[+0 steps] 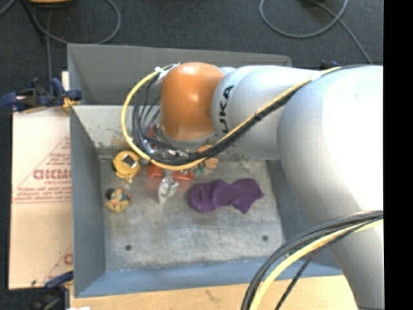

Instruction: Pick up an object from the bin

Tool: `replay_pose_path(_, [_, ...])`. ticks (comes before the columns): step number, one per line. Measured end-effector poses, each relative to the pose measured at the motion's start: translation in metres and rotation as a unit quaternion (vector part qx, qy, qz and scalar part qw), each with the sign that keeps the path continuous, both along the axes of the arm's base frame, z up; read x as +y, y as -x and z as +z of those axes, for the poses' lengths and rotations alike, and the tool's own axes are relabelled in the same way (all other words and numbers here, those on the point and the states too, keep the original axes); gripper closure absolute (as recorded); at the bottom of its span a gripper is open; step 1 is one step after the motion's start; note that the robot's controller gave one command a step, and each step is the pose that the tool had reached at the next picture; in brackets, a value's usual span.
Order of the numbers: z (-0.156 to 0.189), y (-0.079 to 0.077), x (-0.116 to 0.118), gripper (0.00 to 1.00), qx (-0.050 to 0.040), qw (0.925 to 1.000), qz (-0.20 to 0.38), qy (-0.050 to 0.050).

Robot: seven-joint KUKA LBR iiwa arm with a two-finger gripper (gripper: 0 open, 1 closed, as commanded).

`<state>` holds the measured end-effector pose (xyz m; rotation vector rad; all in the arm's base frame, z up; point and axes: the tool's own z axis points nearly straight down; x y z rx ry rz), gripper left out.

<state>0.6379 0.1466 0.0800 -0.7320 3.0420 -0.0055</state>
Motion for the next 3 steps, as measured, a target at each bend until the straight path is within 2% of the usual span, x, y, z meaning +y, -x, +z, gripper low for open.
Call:
replay_pose_path(1, [0.000, 0.000, 0.000, 0.00, -0.0002, 1.0000, 0.000, 0.000])
replay_pose_path(2, [0.000, 0.002, -0.036, 0.00, 0.0003, 0.9990, 0.044, -0.003])
replay_pose_path(3, [0.009, -0.005, -0.085, 1.00, 0.0045, 0.9993, -0.038, -0.002])
